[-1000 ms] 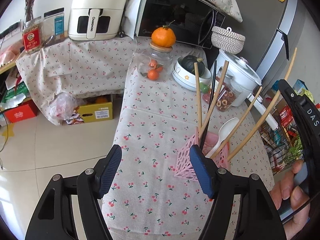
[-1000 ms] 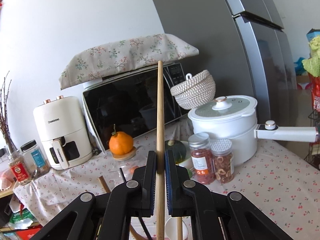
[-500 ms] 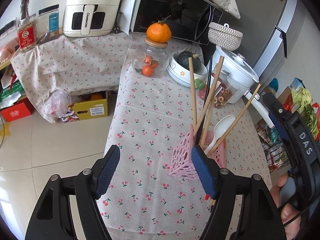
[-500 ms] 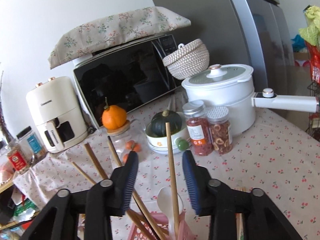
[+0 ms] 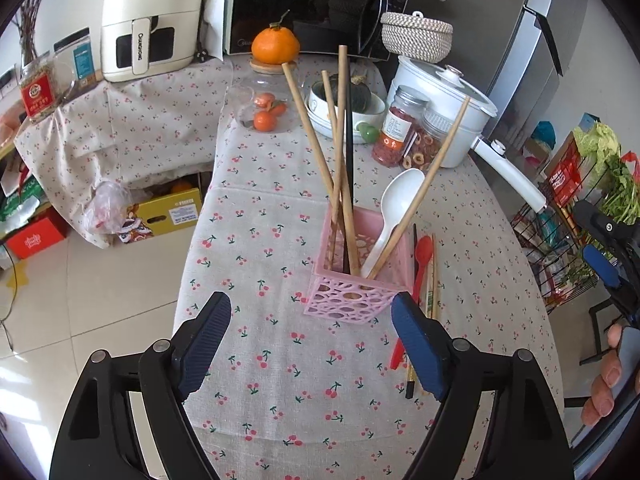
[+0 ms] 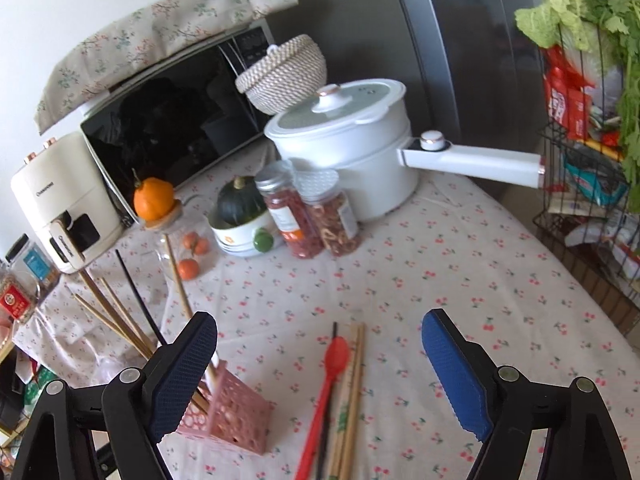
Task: Organize utensils
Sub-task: 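Carry the wooden chopstick into the pink basket and open the right tool, then reach the left tool to a wooden chopstick beside the wrapped pair and close, then lift the chopstick with the left tool while the right tool grasps the paper-wrapped chopsticks, then lower the chopstick into the basket and open the left tool while the right tool lifts the wrapped chopsticks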
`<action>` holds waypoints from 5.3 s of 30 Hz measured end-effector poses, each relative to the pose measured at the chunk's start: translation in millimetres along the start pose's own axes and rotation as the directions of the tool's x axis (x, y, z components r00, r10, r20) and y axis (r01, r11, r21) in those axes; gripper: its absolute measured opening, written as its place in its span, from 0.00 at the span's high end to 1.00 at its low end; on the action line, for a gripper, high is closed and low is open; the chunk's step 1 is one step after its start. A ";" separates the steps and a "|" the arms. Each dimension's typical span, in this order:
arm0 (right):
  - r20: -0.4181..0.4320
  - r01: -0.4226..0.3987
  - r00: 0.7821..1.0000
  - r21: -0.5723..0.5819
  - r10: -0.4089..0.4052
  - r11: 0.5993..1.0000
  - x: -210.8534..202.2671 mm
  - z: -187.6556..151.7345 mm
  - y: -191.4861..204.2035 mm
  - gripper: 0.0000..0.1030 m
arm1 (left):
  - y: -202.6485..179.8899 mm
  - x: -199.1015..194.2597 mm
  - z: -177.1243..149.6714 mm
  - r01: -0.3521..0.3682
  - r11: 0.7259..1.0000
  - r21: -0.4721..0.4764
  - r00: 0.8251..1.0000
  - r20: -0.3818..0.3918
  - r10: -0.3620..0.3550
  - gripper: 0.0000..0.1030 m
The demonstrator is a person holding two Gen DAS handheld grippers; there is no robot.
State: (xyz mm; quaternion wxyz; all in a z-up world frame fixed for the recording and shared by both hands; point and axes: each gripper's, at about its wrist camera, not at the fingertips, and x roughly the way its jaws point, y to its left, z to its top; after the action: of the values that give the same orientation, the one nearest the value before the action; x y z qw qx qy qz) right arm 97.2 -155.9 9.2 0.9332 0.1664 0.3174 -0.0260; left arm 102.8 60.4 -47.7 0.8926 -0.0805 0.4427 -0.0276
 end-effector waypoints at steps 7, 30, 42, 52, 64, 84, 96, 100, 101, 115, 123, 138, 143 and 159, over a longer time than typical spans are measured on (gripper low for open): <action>-0.092 0.078 0.992 -0.120 -0.089 0.990 -1.8 -7.2 -30.9 0.11 | -39.4 1.9 -14.3 -0.008 0.996 0.085 1.000 -0.020 0.010 0.17; -0.373 0.144 0.905 -0.179 -0.203 0.973 29.2 -30.9 -133.6 0.11 | -157.9 105.6 -29.7 0.185 0.950 0.251 0.946 -0.307 -0.103 0.93; -0.389 0.142 0.901 -0.155 -0.193 0.978 41.6 -27.7 -153.6 0.11 | -184.1 169.1 7.3 0.083 0.968 0.237 0.950 -0.312 -0.005 0.94; -0.391 0.131 0.910 -0.043 -0.138 0.990 38.8 -19.9 -166.3 0.11 | -180.0 193.2 16.5 0.024 0.975 0.219 0.943 -0.329 0.051 0.94; -0.395 0.137 0.908 -0.034 -0.139 0.990 40.6 -19.3 -166.6 0.11 | -201.6 217.1 26.5 -0.007 0.952 0.305 0.936 -0.332 0.113 0.92; -0.387 0.166 0.915 0.103 -0.114 0.981 32.8 -21.5 -160.4 0.11 | -157.7 43.6 -6.4 0.159 0.926 0.342 0.986 -0.099 -0.133 0.94; -0.374 0.155 0.921 0.093 -0.110 0.984 59.2 -24.8 -122.7 0.12 | -74.2 -24.6 -8.8 0.241 0.936 0.255 0.966 0.031 -0.256 0.94; -0.409 0.133 0.904 -0.004 -0.123 0.991 93.2 -34.7 -90.0 0.18 | -57.9 -30.2 -3.1 0.249 0.937 0.244 0.963 0.043 -0.267 0.94; -0.425 0.119 0.897 -0.026 -0.119 0.993 103.5 -38.3 -81.1 0.22 | -53.6 -30.4 -1.6 0.251 0.939 0.236 0.962 0.043 -0.268 0.94; -0.521 0.055 0.847 -0.108 -0.104 0.993 195.0 -56.6 -8.3 0.82 | -7.9 -37.8 13.3 0.272 0.944 0.184 0.953 0.080 -0.291 0.94; -0.475 0.074 0.853 -0.298 -0.215 0.952 209.6 -62.7 17.2 0.89 | -1.4 -35.0 16.3 0.267 0.948 0.176 0.956 0.076 -0.284 0.94; -0.299 -0.033 0.954 -0.109 -0.001 0.994 111.4 -16.0 -26.3 0.96 | 19.3 -99.6 33.1 0.292 0.947 0.134 0.904 0.284 -0.319 0.94; -0.203 -0.086 0.977 -0.093 0.065 0.992 71.6 -2.6 -28.6 0.96 | 21.7 -117.6 40.9 0.285 0.953 0.101 0.863 0.404 -0.302 0.94; -0.097 -0.121 0.989 -0.110 0.110 0.987 40.0 -6.5 -8.2 0.96 | -5.0 7.1 65.0 0.152 0.983 0.107 0.966 0.195 -0.171 0.93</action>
State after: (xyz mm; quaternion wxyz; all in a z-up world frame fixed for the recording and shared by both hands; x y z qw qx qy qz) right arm 124.0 -159.2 -22.1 0.9259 0.1311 0.3502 0.0542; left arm 158.9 62.4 -13.8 0.9307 -0.0779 0.3393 -0.1120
